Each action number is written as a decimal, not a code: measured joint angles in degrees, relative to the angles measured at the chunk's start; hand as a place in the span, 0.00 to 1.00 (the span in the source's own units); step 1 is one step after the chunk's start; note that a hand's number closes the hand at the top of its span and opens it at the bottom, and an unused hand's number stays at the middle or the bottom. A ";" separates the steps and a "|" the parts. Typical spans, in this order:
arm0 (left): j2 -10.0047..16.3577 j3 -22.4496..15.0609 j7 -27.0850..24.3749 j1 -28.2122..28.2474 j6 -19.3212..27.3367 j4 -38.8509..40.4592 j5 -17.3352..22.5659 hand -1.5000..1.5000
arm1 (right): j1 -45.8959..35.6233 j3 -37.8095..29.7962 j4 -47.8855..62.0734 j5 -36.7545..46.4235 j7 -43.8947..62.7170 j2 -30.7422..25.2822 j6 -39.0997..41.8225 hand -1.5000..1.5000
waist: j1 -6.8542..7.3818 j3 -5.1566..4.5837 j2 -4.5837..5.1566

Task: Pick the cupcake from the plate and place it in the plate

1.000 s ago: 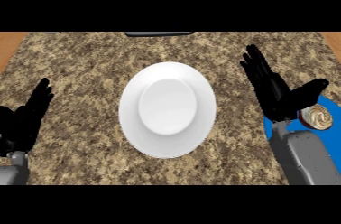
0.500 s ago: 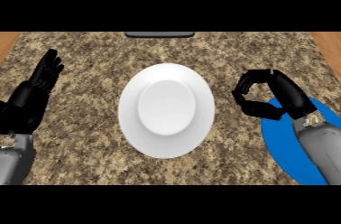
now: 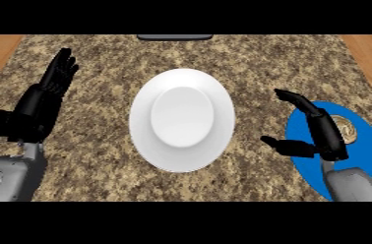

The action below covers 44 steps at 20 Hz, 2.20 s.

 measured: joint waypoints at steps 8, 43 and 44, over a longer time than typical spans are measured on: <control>0.15 1.60 0.74 -1.09 -1.40 0.61 0.06 0.50 | 1.97 -5.71 -11.05 2.60 8.12 -10.68 1.89 0.00 | -0.29 -0.14 -0.19; -3.32 4.33 3.19 -1.41 -4.56 -1.52 -2.61 0.50 | -6.95 0.98 -3.41 25.05 48.04 -23.48 36.47 0.00 | 0.61 -0.04 0.01; -3.60 4.38 3.20 -0.97 -4.62 -2.12 -2.90 0.50 | -6.63 0.60 -3.80 25.66 48.28 -22.87 37.06 0.00 | 0.58 -0.04 -0.01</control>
